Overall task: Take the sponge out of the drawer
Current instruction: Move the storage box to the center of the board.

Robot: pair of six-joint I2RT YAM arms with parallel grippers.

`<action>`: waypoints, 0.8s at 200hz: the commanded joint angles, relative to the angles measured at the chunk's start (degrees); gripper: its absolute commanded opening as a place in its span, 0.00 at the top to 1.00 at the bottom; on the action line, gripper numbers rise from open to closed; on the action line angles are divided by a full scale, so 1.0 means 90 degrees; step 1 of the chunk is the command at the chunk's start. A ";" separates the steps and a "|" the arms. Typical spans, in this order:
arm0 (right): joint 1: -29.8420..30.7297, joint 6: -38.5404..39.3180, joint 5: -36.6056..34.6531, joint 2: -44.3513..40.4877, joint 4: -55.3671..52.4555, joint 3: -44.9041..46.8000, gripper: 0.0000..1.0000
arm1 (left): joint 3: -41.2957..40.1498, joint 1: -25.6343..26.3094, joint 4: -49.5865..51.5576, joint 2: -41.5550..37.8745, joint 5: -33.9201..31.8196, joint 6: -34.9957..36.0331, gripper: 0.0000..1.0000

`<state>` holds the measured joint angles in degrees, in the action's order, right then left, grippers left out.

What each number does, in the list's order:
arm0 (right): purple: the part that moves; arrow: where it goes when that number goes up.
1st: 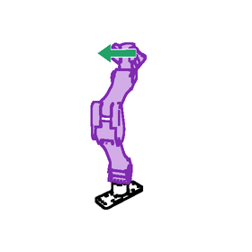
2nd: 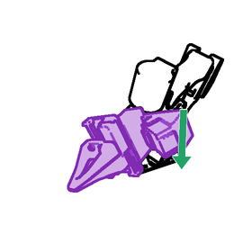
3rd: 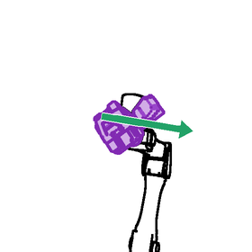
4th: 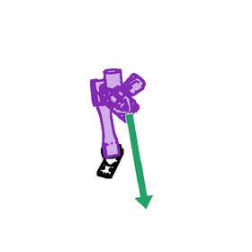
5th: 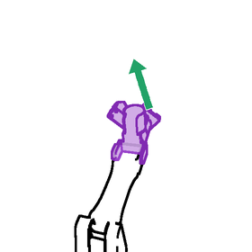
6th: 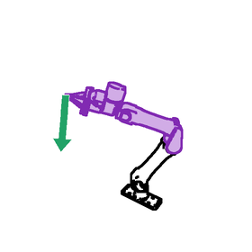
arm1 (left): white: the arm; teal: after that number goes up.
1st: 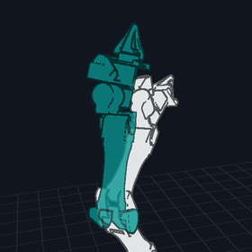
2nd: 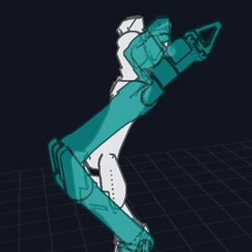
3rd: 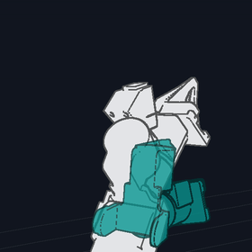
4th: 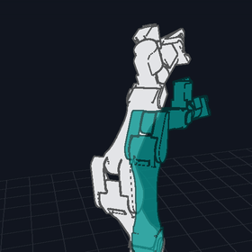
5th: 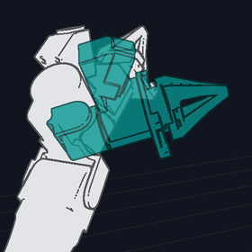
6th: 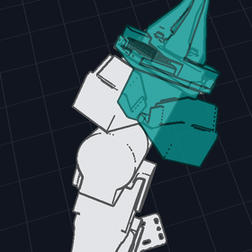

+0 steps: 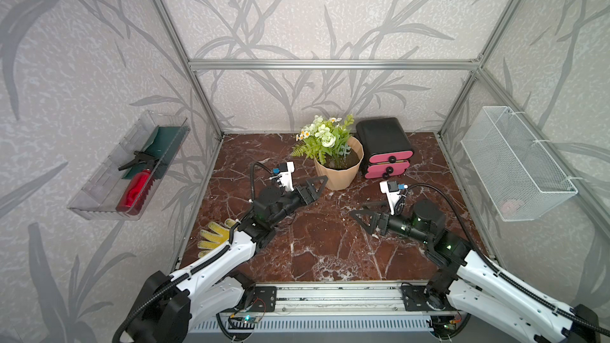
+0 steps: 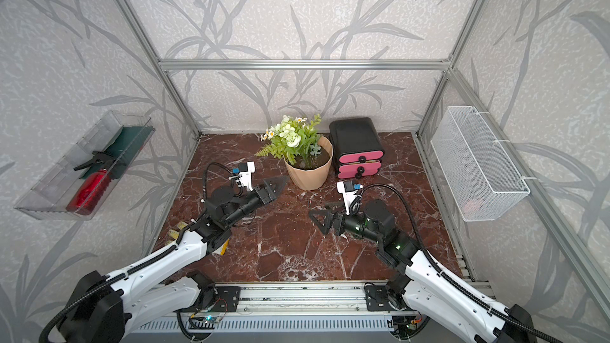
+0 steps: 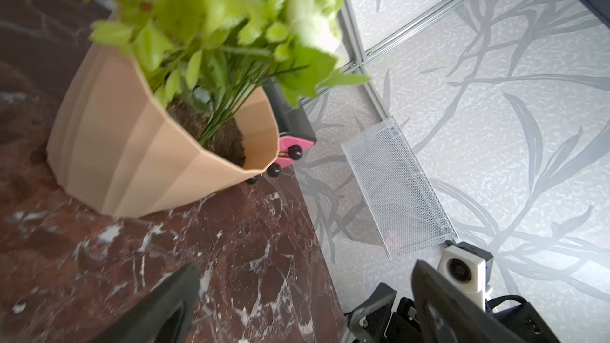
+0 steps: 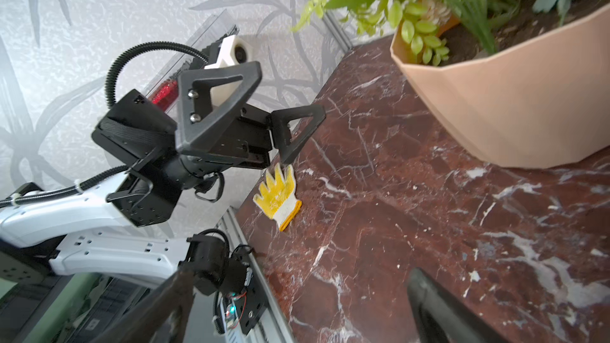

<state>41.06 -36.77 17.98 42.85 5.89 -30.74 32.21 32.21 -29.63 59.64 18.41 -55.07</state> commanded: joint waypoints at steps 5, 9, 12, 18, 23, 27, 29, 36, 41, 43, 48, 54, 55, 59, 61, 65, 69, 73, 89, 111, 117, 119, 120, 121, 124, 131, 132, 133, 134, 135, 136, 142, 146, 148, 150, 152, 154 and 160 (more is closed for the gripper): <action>0.0019 0.1469 -0.1809 0.0034 -0.0774 -0.1022 0.01 | 0.0735 0.0015 0.1342 -0.0375 -0.0279 0.1223 0.01; 0.0018 0.1742 -0.2083 0.0108 -0.0892 -0.1185 0.01 | 0.0848 0.0015 0.1619 -0.0443 -0.0401 0.1391 0.01; 0.0005 0.1951 -0.2277 0.0170 -0.0983 -0.1327 0.01 | 0.0925 0.0017 0.1847 -0.0481 -0.0498 0.1513 0.01; -0.0027 0.2379 -0.2643 0.0373 -0.1152 -0.1649 0.01 | 0.1066 0.0016 0.2254 -0.0556 -0.0694 0.1748 0.01; -0.0060 0.2701 -0.2972 0.0561 -0.1287 -0.1912 0.01 | 0.1160 0.0016 0.2529 -0.0592 -0.0863 0.1909 0.01; -0.0099 0.2955 -0.3167 0.0735 -0.1348 -0.2111 0.01 | 0.1245 0.0016 0.2722 -0.0610 -0.0990 0.2022 0.01; -0.0126 0.3071 -0.3242 0.0834 -0.1384 -0.2229 0.01 | 0.1277 0.0018 0.2803 -0.0632 -0.1055 0.2077 0.01; -0.0212 0.3445 -0.3609 0.1169 -0.1480 -0.2606 0.01 | 0.1381 0.0022 0.3071 -0.0682 -0.1249 0.2226 0.01; -0.0296 0.3615 -0.3830 0.1429 -0.1509 -0.2873 0.01 | 0.1415 0.0015 0.3163 -0.0715 -0.1336 0.2302 0.01; -0.0344 0.3697 -0.3884 0.1523 -0.1513 -0.2968 0.01 | 0.1425 0.0015 0.3189 -0.0722 -0.1363 0.2330 0.01; -0.0486 0.3861 -0.3919 0.1750 -0.1508 -0.3231 0.01 | 0.1446 0.0016 0.3236 -0.0749 -0.1420 0.2400 0.01; -0.0691 0.3976 -0.3853 0.2045 -0.1521 -0.3549 0.01 | 0.1448 0.0018 0.3260 -0.0780 -0.1447 0.2446 0.01; -0.0742 0.3977 -0.3838 0.2084 -0.1522 -0.3602 0.01 | 0.1450 0.0022 0.3256 -0.0788 -0.1454 0.2451 0.01; -0.0920 0.3958 -0.3759 0.2275 -0.1557 -0.3800 0.01 | 0.1437 0.0016 0.3243 -0.0815 -0.1454 0.2473 0.01; -0.0998 0.3932 -0.3712 0.2369 -0.1571 -0.3923 0.01 | 0.1433 0.0020 0.3224 -0.0823 -0.1451 0.2483 0.01; -0.1188 0.3882 -0.3559 0.2562 -0.1608 -0.4128 0.01 | 0.1409 0.0016 0.3182 -0.0847 -0.1432 0.2503 0.01; -0.1383 0.3825 -0.3336 0.2757 -0.1661 -0.4331 0.01 | 0.1389 0.0018 0.3153 -0.0878 -0.1403 0.2507 0.01; -0.1575 0.3776 -0.3118 0.2966 -0.1762 -0.4562 0.01 | 0.1374 0.0020 0.3123 -0.0902 -0.1371 0.2510 0.01; -0.1979 0.3816 -0.2936 0.3891 -0.2352 -0.5669 0.01 | 0.1286 0.0020 0.3062 -0.1012 -0.1268 0.2518 0.01; -0.2285 0.4135 -0.2603 0.5022 -0.2719 -0.6825 0.01 | 0.1179 0.0016 0.3173 -0.1235 -0.1337 0.2531 0.01; -0.2398 0.4158 -0.2362 0.5295 -0.2823 -0.7109 0.01 | 0.1148 0.0016 0.3201 -0.1306 -0.1390 0.2541 0.01; -0.2434 0.4153 -0.2281 0.5397 -0.2849 -0.7206 0.01 | 0.1129 0.0018 0.3208 -0.1324 -0.1411 0.2536 0.01; -0.2463 0.4154 -0.2252 0.5440 -0.2865 -0.7252 0.01 | 0.1129 0.0012 0.3211 -0.1339 -0.1426 0.2536 0.01; -0.2477 0.4149 -0.2227 0.5476 -0.2873 -0.7299 0.01 | 0.1124 0.0018 0.3217 -0.1346 -0.1438 0.2540 0.01; -0.2528 0.4162 -0.2113 0.5616 -0.2906 -0.7434 0.01 | 0.1112 0.0014 0.3224 -0.1381 -0.1456 0.2535 0.01; -0.2643 0.4179 -0.1807 0.5903 -0.2951 -0.7695 0.00 | 0.1095 0.0008 0.3294 -0.1447 -0.1530 0.2554 0.01; -0.2670 0.4181 -0.1765 0.5942 -0.2965 -0.7750 0.00 | 0.1097 0.0007 0.3298 -0.1458 -0.1544 0.2559 0.01; -0.2688 0.4182 -0.1711 0.5976 -0.2982 -0.7787 0.00 | 0.1098 0.0011 0.3314 -0.1469 -0.1560 0.2562 0.01; -0.2702 0.4183 -0.1664 0.6023 -0.2995 -0.7825 0.00 | 0.1094 0.0013 0.3332 -0.1474 -0.1564 0.2568 0.01; -0.2719 0.4183 -0.1630 0.6046 -0.3001 -0.7859 0.00 | 0.1097 0.0009 0.3346 -0.1487 -0.1576 0.2571 0.01; -0.2742 0.4184 -0.1594 0.6057 -0.3024 -0.7910 0.00 | 0.1093 0.0007 0.3363 -0.1493 -0.1581 0.2577 0.01; -0.2844 0.4152 -0.1368 0.6440 -0.3131 -0.8191 0.00 | 0.1095 0.0007 0.3436 -0.1541 -0.1636 0.2591 0.01; -0.2913 0.4138 -0.1202 0.6628 -0.3251 -0.8392 0.00 | 0.1098 0.0009 0.3493 -0.1564 -0.1673 0.2611 0.01; -0.2949 0.4138 -0.1127 0.6721 -0.3318 -0.8511 0.00 | 0.1092 0.0014 0.3518 -0.1581 -0.1694 0.2615 0.01; -0.2977 0.4141 -0.1028 0.6828 -0.3393 -0.8636 0.00 | 0.1092 0.0008 0.3541 -0.1603 -0.1711 0.2626 0.01; -0.3011 0.4141 -0.0949 0.6928 -0.3473 -0.8782 0.01 | 0.1090 0.0008 0.3552 -0.1620 -0.1735 0.2623 0.01; -0.3044 0.4151 -0.0864 0.7011 -0.3549 -0.8896 0.01 | 0.1097 0.0006 0.3569 -0.1630 -0.1761 0.2635 0.01; -0.3116 0.4172 -0.0698 0.7348 -0.3814 -0.9305 0.02 | 0.1098 0.0012 0.3633 -0.1671 -0.1830 0.2663 0.01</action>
<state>16.19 -0.67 1.37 101.14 -19.35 -104.40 42.41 32.21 -0.05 46.59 5.43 -32.88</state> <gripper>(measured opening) 0.994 0.992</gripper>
